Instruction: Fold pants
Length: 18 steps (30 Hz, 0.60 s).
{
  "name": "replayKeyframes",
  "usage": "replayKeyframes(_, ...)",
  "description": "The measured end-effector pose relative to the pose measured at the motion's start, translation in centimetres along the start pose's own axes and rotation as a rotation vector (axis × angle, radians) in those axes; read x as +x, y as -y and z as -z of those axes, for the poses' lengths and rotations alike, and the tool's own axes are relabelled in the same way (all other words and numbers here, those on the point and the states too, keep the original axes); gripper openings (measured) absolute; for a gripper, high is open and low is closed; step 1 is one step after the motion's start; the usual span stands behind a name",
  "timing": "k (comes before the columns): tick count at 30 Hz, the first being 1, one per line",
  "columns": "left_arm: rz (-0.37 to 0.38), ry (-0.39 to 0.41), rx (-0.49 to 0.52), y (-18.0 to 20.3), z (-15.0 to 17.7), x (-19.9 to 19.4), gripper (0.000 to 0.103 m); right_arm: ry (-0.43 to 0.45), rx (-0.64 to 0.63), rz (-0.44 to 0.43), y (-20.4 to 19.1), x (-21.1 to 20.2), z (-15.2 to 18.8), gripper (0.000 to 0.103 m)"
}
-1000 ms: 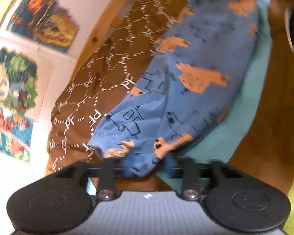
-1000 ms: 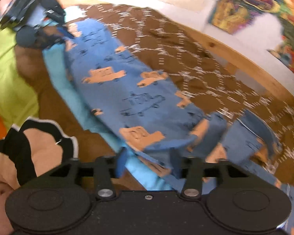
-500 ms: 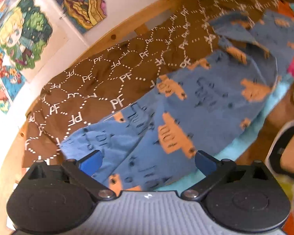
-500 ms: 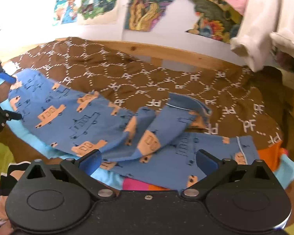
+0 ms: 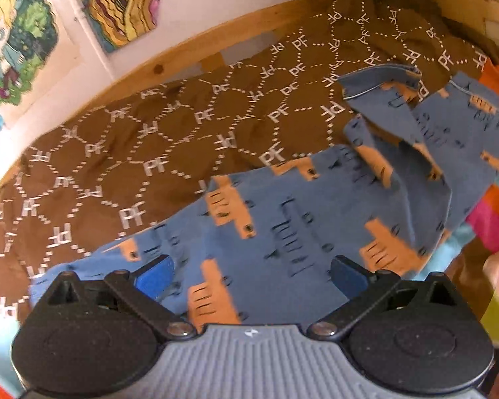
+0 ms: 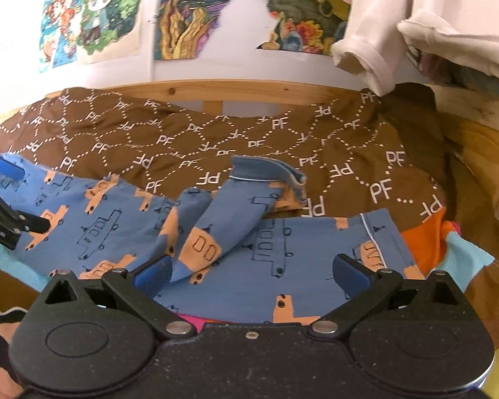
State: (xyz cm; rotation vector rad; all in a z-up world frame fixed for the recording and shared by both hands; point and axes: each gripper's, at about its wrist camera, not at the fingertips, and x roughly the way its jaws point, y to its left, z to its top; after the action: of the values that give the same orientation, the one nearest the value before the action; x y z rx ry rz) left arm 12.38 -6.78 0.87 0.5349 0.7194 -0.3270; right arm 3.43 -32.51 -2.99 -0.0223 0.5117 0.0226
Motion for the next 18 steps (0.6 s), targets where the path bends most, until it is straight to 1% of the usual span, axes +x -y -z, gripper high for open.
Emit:
replayKeyframes(4, 0.051, -0.012, -0.026, 1.2, -1.5, 1.0, 0.103, -0.014, 0.024, 0.042, 0.8, 0.4, 0.2, 0.102)
replayKeyframes(8, 0.094, 0.002, -0.022, 2.7, -2.4, 1.6, 0.103, -0.026, 0.077, 0.082, 2.0, 0.7, 0.3, 0.102)
replayKeyframes(13, 0.124, 0.020, 0.003, 3.8, -2.2, 2.0, 0.103, -0.053, 0.173, 0.118, 3.7, 1.4, 0.5, 0.102)
replayKeyframes(18, 0.164, 0.051, 0.041, 5.1, -1.8, 2.2, 0.103, -0.069, 0.216, 0.141, 4.5, 1.8, 0.9, 0.102)
